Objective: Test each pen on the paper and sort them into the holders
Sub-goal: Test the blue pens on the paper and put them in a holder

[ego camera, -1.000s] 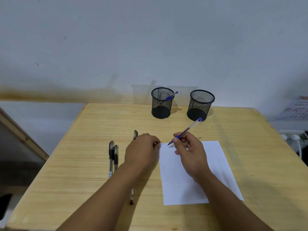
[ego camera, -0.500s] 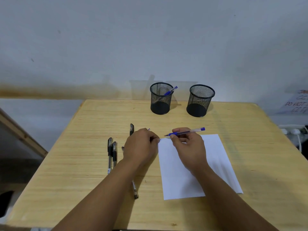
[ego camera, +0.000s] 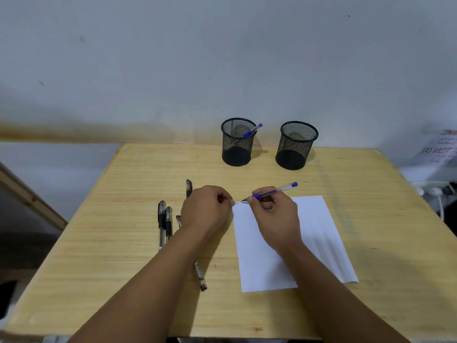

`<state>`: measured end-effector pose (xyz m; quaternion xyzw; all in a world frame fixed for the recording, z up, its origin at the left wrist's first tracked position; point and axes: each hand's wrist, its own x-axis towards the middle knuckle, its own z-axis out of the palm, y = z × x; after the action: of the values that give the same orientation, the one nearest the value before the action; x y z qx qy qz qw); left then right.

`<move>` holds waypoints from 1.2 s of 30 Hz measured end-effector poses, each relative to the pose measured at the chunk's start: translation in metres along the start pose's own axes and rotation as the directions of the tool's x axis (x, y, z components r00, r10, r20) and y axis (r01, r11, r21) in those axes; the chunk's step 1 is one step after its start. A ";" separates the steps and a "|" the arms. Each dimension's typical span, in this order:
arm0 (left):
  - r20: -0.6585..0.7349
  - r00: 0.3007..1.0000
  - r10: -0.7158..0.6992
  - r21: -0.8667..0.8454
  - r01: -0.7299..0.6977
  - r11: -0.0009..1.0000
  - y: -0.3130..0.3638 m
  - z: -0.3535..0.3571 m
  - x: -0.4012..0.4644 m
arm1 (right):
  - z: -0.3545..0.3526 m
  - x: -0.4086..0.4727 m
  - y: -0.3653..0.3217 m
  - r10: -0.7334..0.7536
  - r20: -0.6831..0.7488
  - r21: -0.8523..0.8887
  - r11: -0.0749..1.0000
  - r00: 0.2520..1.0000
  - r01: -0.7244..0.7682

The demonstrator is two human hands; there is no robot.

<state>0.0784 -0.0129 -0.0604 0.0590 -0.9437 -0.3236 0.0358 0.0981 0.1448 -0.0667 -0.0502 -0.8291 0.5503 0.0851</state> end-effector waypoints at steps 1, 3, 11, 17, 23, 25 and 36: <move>0.003 1.000 -0.012 -0.006 0.012 1.000 0.000 0.000 0.001 | 0.000 0.001 0.000 0.002 -0.002 -0.002 1.000 1.000 -0.002; 0.009 0.999 -0.032 -0.012 0.032 0.999 0.001 -0.001 0.002 | 0.000 0.003 0.001 0.006 -0.003 -0.001 1.000 1.000 -0.006; 0.105 0.987 -0.123 -0.024 0.126 0.992 0.004 -0.008 0.014 | 0.000 0.009 0.003 0.029 0.015 0.037 0.999 0.999 -0.029; 0.095 0.987 -0.133 -0.018 0.135 0.991 0.005 -0.009 0.014 | -0.003 0.007 0.004 -0.033 0.027 -0.020 0.999 0.999 0.033; 0.013 0.997 -0.076 -0.046 0.076 0.996 0.002 -0.006 0.002 | -0.002 0.005 0.007 -0.079 0.022 -0.038 0.996 0.997 0.079; -0.003 1.000 -0.028 -0.035 0.028 0.999 -0.001 -0.003 -0.001 | -0.002 0.005 0.008 -0.073 0.014 -0.028 0.997 0.997 0.073; 0.049 0.998 0.027 0.158 -0.035 0.987 -0.011 -0.009 0.004 | -0.001 0.006 0.007 -0.061 0.023 -0.069 0.996 0.998 0.063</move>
<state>0.0762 -0.0271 -0.0601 0.0393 -0.9678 -0.2482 0.0139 0.0920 0.1498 -0.0723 -0.0215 -0.8497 0.5187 0.0916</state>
